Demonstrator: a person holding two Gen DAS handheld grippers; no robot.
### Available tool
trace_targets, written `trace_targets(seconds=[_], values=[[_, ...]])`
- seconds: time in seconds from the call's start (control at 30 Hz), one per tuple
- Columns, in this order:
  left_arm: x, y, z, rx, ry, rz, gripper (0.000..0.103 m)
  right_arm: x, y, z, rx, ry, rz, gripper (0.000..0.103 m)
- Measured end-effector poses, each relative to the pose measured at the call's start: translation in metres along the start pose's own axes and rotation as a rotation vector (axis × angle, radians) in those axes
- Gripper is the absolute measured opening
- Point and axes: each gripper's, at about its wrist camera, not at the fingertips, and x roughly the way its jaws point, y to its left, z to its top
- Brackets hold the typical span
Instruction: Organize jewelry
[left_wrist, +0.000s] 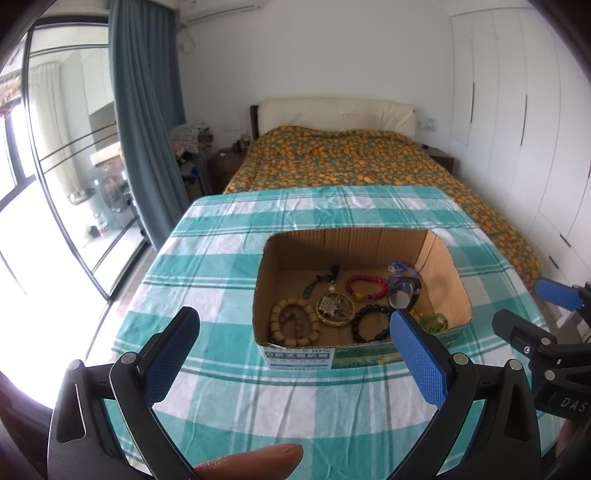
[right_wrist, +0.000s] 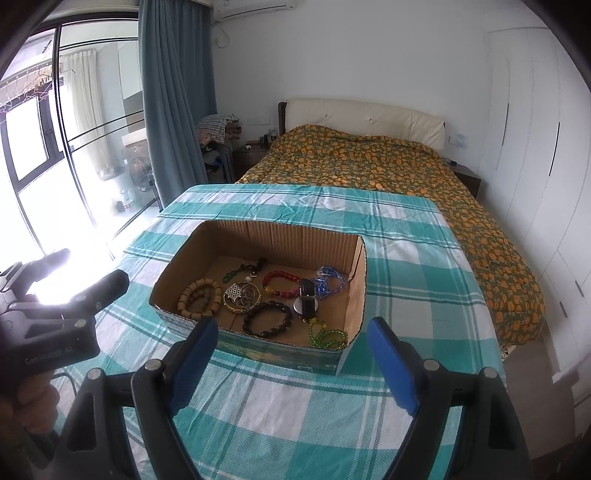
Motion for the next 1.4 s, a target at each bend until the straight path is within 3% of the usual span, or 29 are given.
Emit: trace_targets(seconds=[1.4], values=[[-0.013, 0.015, -0.001, -0.041, 0.03, 0.017, 0.103, -0.029, 0.029, 0.007, -0.039, -0.015, 0.012, 0.085]])
